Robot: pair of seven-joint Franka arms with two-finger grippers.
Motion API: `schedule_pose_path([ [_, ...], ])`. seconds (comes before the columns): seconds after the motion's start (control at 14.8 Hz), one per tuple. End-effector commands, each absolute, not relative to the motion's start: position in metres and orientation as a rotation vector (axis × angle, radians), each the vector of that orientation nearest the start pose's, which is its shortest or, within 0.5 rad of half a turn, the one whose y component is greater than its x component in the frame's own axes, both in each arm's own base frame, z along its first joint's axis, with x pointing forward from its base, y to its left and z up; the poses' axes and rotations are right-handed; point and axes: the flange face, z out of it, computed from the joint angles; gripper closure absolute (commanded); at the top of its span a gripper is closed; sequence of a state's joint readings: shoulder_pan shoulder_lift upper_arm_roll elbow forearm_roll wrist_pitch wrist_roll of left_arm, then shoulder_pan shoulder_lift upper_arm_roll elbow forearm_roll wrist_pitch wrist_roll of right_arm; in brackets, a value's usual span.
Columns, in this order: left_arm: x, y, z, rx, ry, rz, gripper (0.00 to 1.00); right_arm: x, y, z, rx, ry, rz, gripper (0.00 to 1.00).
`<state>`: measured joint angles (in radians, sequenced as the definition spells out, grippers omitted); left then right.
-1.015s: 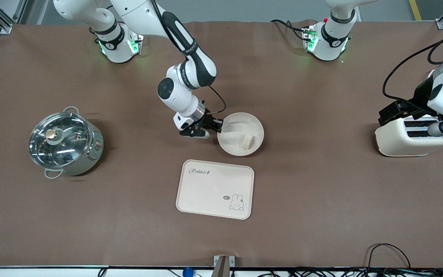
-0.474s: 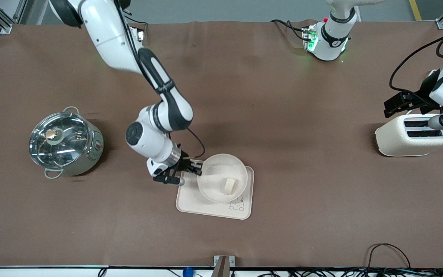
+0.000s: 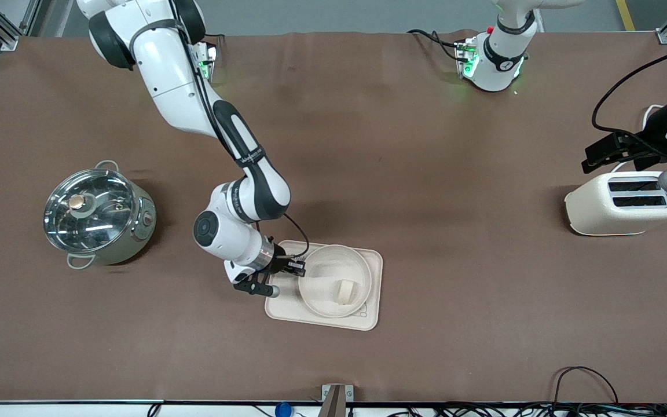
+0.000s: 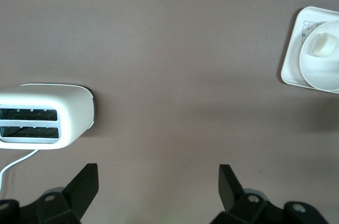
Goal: Place bun in plate and plate on tray
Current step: 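Open the right gripper and lift it away from the plate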
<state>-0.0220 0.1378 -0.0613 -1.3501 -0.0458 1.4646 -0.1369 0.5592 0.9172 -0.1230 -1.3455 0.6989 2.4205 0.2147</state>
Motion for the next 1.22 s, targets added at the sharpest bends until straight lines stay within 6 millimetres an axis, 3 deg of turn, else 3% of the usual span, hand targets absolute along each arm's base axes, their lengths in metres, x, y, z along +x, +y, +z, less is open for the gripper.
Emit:
schedule_pose_path([
  [0.0,0.576,-0.044,0.653,-3.214,-0.054,0.042,0.00,0.697,0.315,0.222,-2.747,0.224,-0.022,0.00],
  [0.07,0.573,-0.037,0.651,-3.216,-0.064,0.076,0.00,0.703,0.306,0.238,-2.767,0.193,-0.023,0.00],
  [0.2,0.566,-0.040,0.646,-3.209,-0.059,0.160,0.00,0.714,0.270,0.262,-2.816,0.128,-0.015,0.00],
  [0.27,0.568,-0.039,0.647,-3.200,-0.059,0.139,0.00,0.721,0.248,0.284,-2.850,0.031,-0.070,0.00],
  [0.41,0.569,-0.037,0.645,-3.188,-0.062,0.045,0.00,0.727,0.186,0.319,-2.889,-0.042,-0.008,0.00],
  [0.54,0.557,-0.037,0.638,-3.189,-0.066,-0.008,0.00,0.724,0.133,0.361,-2.957,-0.006,0.026,0.00],
  [0.95,0.558,-0.027,0.629,-3.188,-0.099,-0.046,0.00,0.678,0.032,0.452,-3.110,-0.027,0.036,0.00],
  [1.15,0.562,-0.023,0.626,-3.196,-0.109,-0.046,0.00,0.651,0.003,0.503,-3.093,-0.041,0.007,0.00],
])
